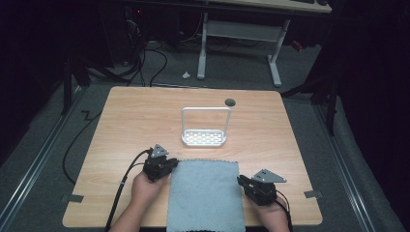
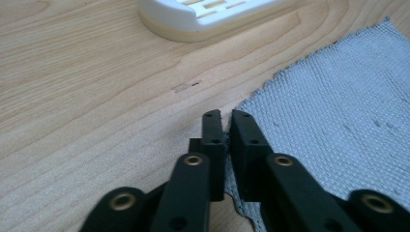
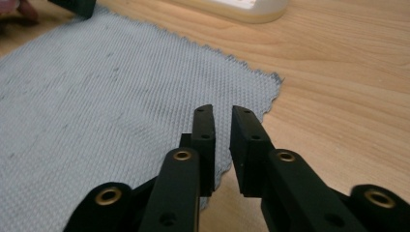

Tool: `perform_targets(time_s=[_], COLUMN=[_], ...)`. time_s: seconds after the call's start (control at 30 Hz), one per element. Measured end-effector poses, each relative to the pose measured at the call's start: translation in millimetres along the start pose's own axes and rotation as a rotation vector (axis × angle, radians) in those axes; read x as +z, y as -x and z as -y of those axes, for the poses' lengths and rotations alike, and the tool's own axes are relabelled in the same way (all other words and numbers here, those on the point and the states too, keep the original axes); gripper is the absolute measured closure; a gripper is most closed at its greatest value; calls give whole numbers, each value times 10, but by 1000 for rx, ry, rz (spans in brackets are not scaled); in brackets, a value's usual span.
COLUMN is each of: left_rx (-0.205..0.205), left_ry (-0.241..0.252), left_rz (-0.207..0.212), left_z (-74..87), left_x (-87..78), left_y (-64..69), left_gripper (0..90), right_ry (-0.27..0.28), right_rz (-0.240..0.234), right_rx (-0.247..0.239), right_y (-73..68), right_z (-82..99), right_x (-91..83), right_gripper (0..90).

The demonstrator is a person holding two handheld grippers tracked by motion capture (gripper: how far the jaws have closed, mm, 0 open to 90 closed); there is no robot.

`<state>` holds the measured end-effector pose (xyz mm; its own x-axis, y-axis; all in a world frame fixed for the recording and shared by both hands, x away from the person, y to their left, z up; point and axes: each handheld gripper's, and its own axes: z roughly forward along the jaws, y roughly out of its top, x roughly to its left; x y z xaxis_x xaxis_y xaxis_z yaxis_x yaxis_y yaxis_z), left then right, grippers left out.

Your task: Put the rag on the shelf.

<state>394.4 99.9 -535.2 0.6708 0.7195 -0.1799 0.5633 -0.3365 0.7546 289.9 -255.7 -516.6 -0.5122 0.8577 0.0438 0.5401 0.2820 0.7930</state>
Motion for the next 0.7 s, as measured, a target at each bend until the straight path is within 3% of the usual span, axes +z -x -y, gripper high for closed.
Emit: perform_targets(time_s=[0.17,0.23,0.27,0.3,0.37,0.43,0.53,0.6,0.7], left_rx=[-25,-21,-21,-22,-25,-23,-22,-24,-24], left_ry=[-2,-1,-2,-2,-3,-2,-2,-2,-2], left_rz=[18,15,16,18,21,17,14,14,14], left_z=[-2,-1,-1,-1,-1,-1,0,0,2], left_x=[1,0,-1,-1,-2,-2,-4,-6,-7], left_y=[-32,-28,-28,-31,-34,-32,-29,-33,-32], left_gripper=[889,889,889,889,889,888,888,888,888], right_ry=[12,-11,-21,-41,-87,-99,-95,-96,-101], right_rz=[32,53,31,26,57,55,81,101,79], right_rx=[67,63,102,110,83,100,75,28,28], right_y=[132,206,258,275,285,305,307,275,230], right_z=[-193,-284,-317,-334,-351,-344,-355,-347,-336], right_x=[102,227,314,373,520,610,636,636,618], right_gripper=[716,688,674,662,639,629,707,738,747])
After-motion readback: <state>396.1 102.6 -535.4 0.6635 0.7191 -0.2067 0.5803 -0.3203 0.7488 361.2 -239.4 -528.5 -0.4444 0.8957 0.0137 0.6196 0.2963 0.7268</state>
